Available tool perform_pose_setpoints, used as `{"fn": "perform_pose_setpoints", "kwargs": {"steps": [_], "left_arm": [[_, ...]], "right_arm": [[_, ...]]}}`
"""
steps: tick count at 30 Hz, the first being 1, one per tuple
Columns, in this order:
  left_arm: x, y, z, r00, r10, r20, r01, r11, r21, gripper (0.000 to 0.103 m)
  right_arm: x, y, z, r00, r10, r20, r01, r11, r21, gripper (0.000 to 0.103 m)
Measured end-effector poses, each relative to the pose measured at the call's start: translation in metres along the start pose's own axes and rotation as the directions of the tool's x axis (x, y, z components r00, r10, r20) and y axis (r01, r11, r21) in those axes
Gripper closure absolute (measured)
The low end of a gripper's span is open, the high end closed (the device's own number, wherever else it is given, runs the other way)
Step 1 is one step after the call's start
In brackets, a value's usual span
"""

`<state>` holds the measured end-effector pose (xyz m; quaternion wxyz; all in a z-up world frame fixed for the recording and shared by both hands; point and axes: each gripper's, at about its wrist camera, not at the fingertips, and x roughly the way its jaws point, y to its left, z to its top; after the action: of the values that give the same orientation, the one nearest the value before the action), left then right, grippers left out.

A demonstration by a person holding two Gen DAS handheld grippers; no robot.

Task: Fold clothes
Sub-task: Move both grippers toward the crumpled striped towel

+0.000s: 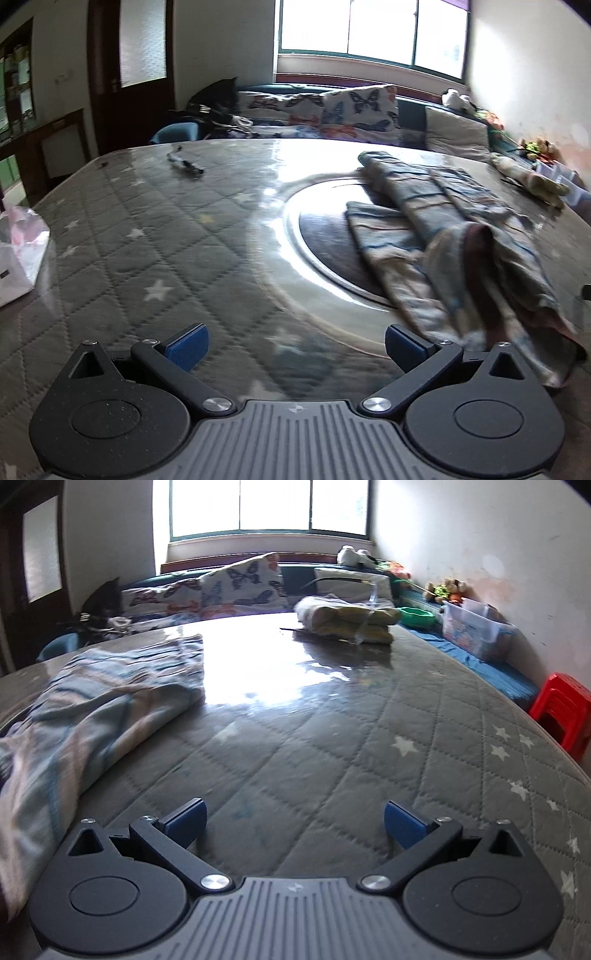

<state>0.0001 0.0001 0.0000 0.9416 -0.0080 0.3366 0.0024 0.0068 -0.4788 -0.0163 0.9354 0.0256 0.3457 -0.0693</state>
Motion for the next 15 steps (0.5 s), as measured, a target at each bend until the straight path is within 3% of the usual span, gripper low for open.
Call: {"fn": "perform_pose_setpoints", "kwargs": {"steps": [4, 6, 10, 15], "left_arm": [[-0.002, -0.004, -0.002, 1.0, 0.018, 0.004, -0.018, 1.0, -0.004, 0.0], [-0.009, -0.03, -0.008, 0.998, 0.055, 0.022, -0.056, 0.997, 0.047, 0.0], [-0.012, -0.046, -0.006, 1.0, 0.0, -0.019, 0.0, 1.0, 0.005, 0.0], [-0.013, -0.043, -0.004, 0.998, -0.038, -0.047, 0.038, 0.999, 0.006, 0.0]], "right_arm": [[-0.004, 0.008, -0.003, 1.0, -0.018, 0.017, 0.018, 1.0, -0.013, 0.0], [-0.017, 0.02, -0.011, 0.999, -0.015, 0.032, 0.016, 0.999, -0.032, 0.0], [-0.034, 0.015, -0.024, 0.996, 0.084, 0.01, -0.083, 0.994, -0.075, 0.0], [-0.044, 0.023, -0.031, 0.993, 0.119, 0.004, -0.118, 0.989, -0.089, 0.0]]}}
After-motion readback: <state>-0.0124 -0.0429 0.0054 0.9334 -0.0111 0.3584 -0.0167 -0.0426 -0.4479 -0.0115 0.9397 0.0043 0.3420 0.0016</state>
